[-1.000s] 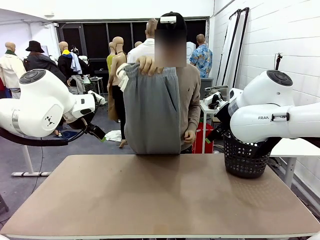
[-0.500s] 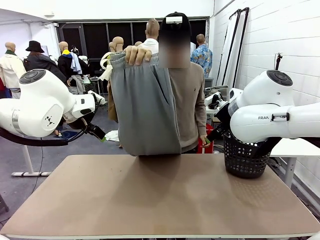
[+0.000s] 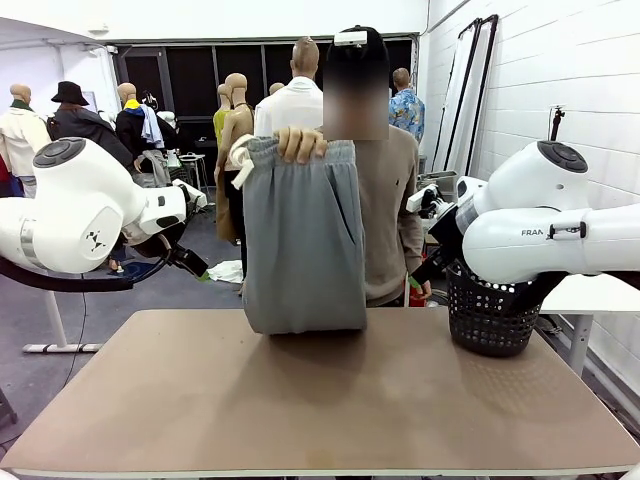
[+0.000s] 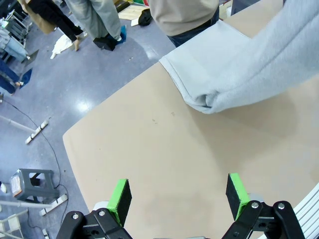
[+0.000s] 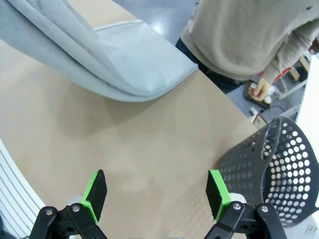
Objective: Fold the training pants.
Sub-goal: Grab both ends of the Training pants handed by a person.
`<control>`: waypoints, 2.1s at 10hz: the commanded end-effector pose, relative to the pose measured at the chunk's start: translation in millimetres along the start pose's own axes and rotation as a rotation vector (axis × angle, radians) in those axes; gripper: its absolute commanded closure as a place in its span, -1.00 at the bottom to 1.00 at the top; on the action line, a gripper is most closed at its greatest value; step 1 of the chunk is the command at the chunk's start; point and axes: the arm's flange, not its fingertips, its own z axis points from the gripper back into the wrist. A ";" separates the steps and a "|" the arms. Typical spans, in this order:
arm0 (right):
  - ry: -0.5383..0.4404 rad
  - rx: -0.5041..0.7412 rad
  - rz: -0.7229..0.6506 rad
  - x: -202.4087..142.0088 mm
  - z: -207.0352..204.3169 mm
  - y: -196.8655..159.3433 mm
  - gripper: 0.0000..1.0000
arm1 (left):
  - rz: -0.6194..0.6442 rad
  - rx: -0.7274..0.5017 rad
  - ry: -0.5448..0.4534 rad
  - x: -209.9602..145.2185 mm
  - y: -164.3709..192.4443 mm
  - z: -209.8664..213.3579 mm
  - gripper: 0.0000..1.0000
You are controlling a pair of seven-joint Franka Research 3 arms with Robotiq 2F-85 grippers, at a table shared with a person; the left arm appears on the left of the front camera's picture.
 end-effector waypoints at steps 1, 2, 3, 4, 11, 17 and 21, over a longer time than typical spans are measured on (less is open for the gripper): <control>-0.029 0.042 0.018 -3.1 -6.4 -7.4 -1.00 | -0.023 -0.020 -0.024 -3.0 3.6 -3.9 -1.00; -0.028 0.036 0.017 -3.4 -7.1 -7.5 -1.00 | -0.022 -0.020 -0.018 -3.6 3.2 -4.8 -1.00; -0.027 0.029 0.011 -3.4 -8.2 -8.7 -1.00 | -0.023 -0.024 -0.015 -3.5 2.7 -6.7 -1.00; -0.024 0.029 0.005 -4.1 -8.0 -8.0 -1.00 | -0.026 -0.029 -0.009 -4.1 0.6 -7.2 -1.00; -0.248 0.131 0.173 4.2 -17.4 -24.7 -1.00 | -0.204 -0.228 -0.216 4.7 12.9 -9.6 -1.00; -0.285 0.213 0.291 12.4 -29.9 -27.9 -1.00 | -0.420 -0.337 -0.157 4.8 16.4 -6.9 -1.00; -0.291 0.193 0.267 10.1 -22.7 -21.0 -1.00 | -0.362 -0.288 -0.196 2.2 10.0 -12.9 -1.00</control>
